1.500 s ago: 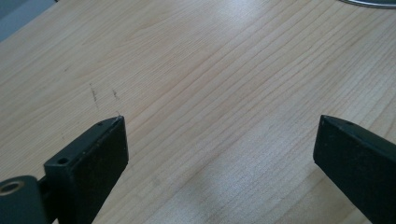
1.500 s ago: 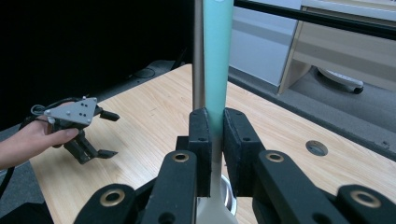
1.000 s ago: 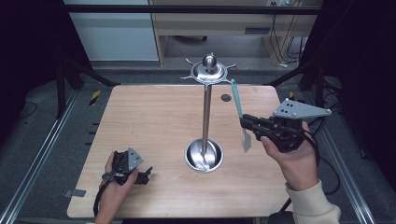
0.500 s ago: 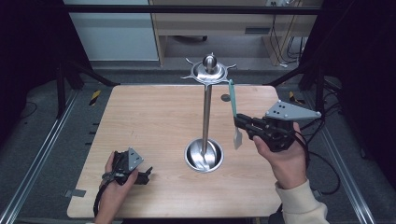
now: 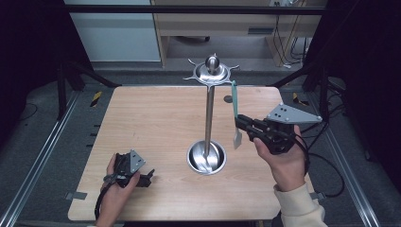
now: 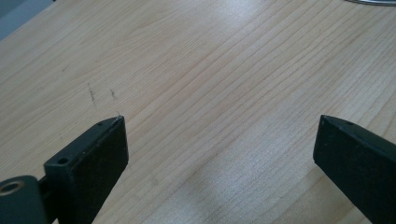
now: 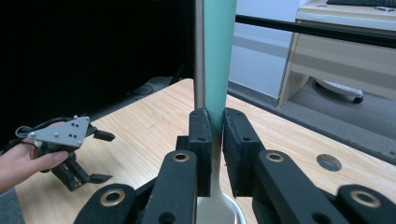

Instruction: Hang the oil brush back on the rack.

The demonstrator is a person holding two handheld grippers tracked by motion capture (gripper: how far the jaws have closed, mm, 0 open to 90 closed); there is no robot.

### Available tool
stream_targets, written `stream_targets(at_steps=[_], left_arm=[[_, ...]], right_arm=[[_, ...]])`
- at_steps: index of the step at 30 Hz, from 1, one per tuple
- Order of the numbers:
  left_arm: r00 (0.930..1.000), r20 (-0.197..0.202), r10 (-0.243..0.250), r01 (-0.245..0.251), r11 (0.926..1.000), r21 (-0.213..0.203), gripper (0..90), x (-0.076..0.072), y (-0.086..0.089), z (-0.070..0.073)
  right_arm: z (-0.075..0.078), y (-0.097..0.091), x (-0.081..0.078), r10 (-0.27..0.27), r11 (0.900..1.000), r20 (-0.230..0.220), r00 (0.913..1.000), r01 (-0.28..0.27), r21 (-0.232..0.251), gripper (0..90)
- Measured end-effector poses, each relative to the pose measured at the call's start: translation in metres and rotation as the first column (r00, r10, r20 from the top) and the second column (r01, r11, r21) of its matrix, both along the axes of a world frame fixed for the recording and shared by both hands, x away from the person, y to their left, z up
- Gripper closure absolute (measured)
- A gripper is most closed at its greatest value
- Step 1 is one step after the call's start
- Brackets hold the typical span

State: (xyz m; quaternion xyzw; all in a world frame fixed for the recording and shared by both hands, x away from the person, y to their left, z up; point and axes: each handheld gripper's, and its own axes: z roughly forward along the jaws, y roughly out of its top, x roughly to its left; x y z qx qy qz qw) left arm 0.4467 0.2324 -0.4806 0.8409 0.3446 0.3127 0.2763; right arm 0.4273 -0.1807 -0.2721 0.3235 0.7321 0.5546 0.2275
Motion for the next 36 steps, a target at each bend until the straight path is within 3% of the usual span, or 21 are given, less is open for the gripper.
stream_targets(at_steps=[36], left_arm=[[1.0, -0.002, -0.001, 0.001, 1.0, 0.0, 2.9, -0.0001, -0.0001, -0.0003]], right_arm=[[-0.0036, 0.0045, 0.0063, 0.013, 0.9998, 0.001, 0.9999, -0.013, 0.012, 82.0]])
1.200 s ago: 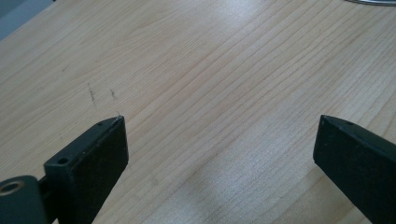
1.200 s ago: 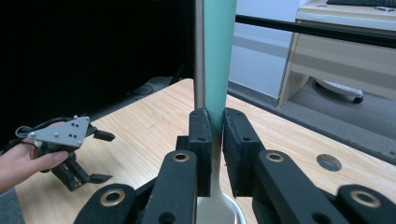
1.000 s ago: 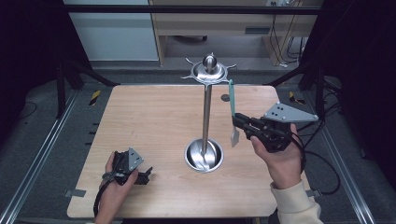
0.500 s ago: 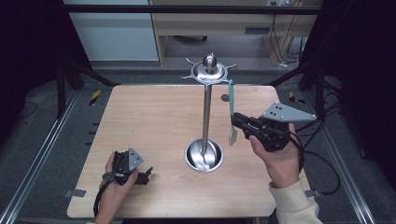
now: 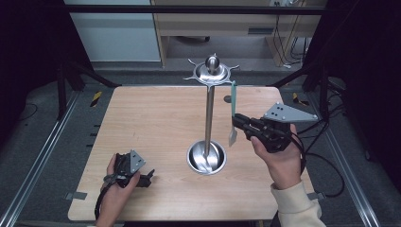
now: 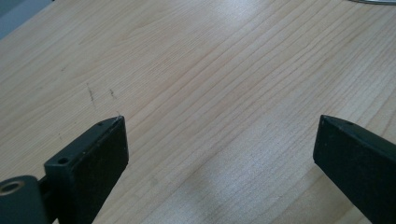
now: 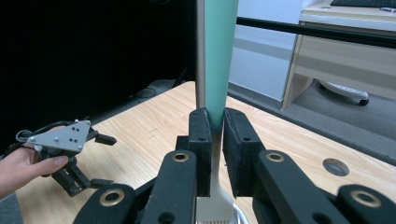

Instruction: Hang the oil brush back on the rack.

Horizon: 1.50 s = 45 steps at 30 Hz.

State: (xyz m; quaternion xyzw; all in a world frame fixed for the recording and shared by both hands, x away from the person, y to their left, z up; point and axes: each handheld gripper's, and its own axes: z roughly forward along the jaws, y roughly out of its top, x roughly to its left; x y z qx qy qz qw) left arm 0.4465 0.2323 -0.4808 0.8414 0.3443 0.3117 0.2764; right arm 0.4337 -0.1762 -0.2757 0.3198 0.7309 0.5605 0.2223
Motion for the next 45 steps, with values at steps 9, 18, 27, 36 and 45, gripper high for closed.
stream_targets(at_steps=[9, 18, 27, 36, 45], left_arm=[[1.0, 0.001, 0.0, 0.0, 1.0, 0.0, 2.9, 0.0, 0.0, 0.0], [1.0, 0.001, 0.0, 0.0, 1.0, -0.002, 2.9, 0.0, 0.0, 0.0], [1.0, 0.003, 0.002, -0.002, 1.0, -0.004, 2.9, 0.0, 0.001, 0.001], [1.0, 0.005, 0.004, -0.004, 1.0, -0.005, 2.8, 0.0, 0.001, 0.001], [1.0, 0.006, 0.003, -0.003, 1.0, -0.006, 2.8, 0.0, 0.001, 0.001]], right_arm=[[0.001, 0.001, 0.001, -0.001, 1.0, 0.001, 1.0, 0.001, -0.007, 81.9], [0.001, 0.002, 0.003, 0.0, 0.9999, -0.002, 1.0, 0.0, -0.01, 81.6], [0.002, 0.001, 0.003, -0.004, 0.9999, -0.003, 1.0, 0.004, -0.016, 77.5], [0.003, -0.005, 0.001, -0.047, 0.9977, 0.005, 0.9989, 0.047, -0.049, 56.2], [0.0, -0.017, -0.003, -0.131, 0.9886, 0.015, 0.9912, 0.132, -0.073, 32.6]])
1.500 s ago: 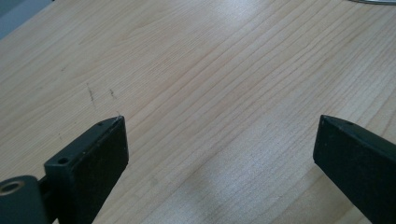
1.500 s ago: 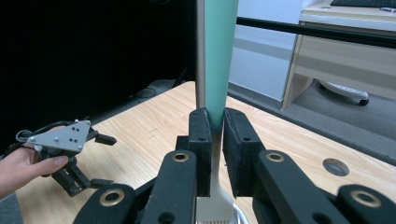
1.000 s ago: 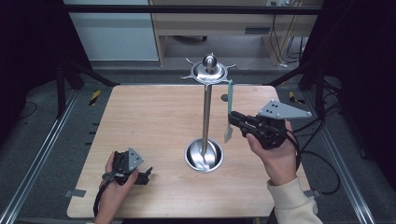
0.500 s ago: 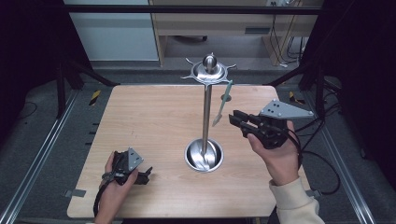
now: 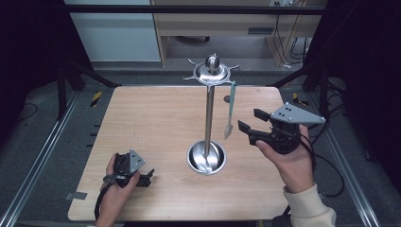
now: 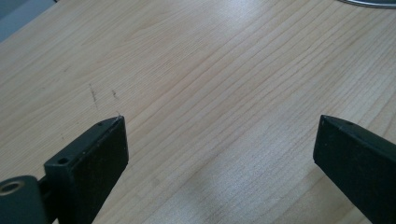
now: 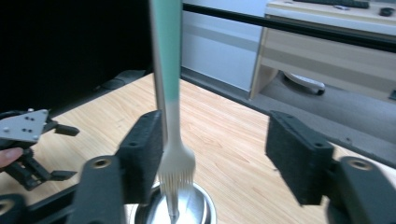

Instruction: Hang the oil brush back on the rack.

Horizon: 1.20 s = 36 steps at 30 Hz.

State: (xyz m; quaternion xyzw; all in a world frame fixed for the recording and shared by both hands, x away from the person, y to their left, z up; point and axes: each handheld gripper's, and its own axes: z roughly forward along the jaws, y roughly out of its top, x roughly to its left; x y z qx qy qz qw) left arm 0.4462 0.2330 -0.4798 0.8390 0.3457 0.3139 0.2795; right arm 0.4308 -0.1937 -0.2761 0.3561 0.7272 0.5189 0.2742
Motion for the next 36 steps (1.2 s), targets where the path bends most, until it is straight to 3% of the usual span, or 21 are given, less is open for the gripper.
stream_targets(at_steps=[9, 18, 22, 24, 36], left_arm=[[1.0, 0.003, 0.005, -0.005, 1.0, -0.004, 2.8, 0.0, 0.001, 0.0], [1.0, 0.003, 0.005, -0.005, 1.0, -0.002, 2.8, 0.0, 0.001, 0.001], [1.0, 0.003, 0.006, -0.006, 1.0, -0.004, 2.8, 0.0, 0.001, 0.0], [1.0, 0.003, 0.006, -0.006, 1.0, -0.002, 2.8, 0.0, 0.001, 0.0], [1.0, 0.002, 0.005, -0.005, 1.0, 0.0, 2.8, 0.0, 0.0, 0.0]], right_arm=[[-0.017, -0.019, 0.005, -0.112, 0.9936, -0.029, 0.9933, 0.112, -0.014, 16.2], [-0.051, -0.031, 0.003, -0.096, 0.9924, -0.074, 0.9926, 0.09, -0.084, 8.8], [-0.067, -0.035, 0.001, -0.093, 0.9917, -0.099, 0.9908, 0.083, -0.098, 13.0], [-0.076, -0.036, 0.001, -0.094, 0.9908, -0.12, 0.9883, 0.081, -0.108, 16.8], [-0.124, -0.036, 0.008, -0.118, 0.9783, -0.196, 0.9734, 0.08, -0.191, 13.4]])
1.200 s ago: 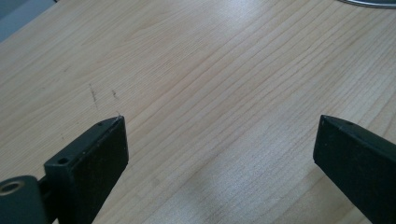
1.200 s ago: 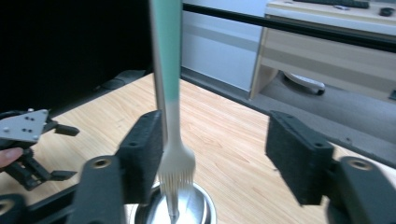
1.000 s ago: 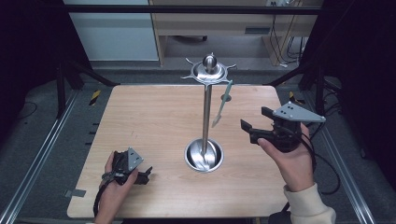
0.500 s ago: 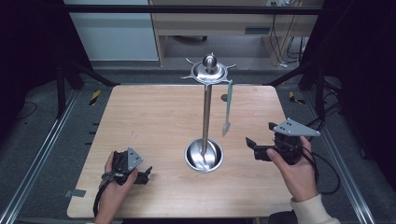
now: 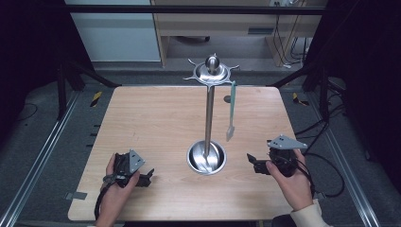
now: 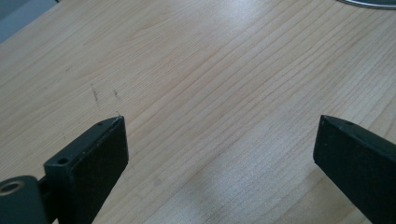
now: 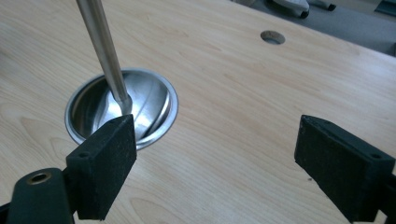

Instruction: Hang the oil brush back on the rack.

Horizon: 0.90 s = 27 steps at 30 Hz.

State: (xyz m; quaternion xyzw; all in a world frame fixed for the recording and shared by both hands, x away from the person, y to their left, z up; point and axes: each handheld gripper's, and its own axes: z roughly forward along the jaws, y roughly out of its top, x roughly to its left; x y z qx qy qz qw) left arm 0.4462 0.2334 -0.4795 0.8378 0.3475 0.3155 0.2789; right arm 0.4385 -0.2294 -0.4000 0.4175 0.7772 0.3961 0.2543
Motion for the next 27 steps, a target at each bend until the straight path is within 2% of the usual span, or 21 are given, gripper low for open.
stream_targets(at_steps=[7, 13, 17, 27], left_arm=[[1.0, 0.0, 0.0, 0.0, 1.0, 0.001, 2.8, 0.0, 0.0, 0.0], [1.0, -0.001, 0.0, 0.0, 1.0, 0.002, 2.8, 0.0, 0.0, 0.0], [1.0, -0.001, 0.0, 0.0, 1.0, 0.002, 2.8, 0.0, 0.0, 0.0], [1.0, -0.002, 0.0, 0.0, 1.0, 0.003, 2.8, 0.0, 0.0, 0.0]], right_arm=[[-0.02, 0.001, 0.011, 0.001, 0.9998, -0.053, 0.9986, -0.002, -0.018, 13.1], [-0.036, 0.004, 0.021, 0.007, 0.9992, -0.109, 0.9941, -0.011, -0.04, 13.1], [-0.044, 0.005, 0.029, 0.004, 0.9993, -0.134, 0.9909, -0.009, -0.037, 13.1], [-0.062, 0.005, 0.051, -0.029, 0.9993, -0.172, 0.9846, 0.025, -0.03, 13.5]])
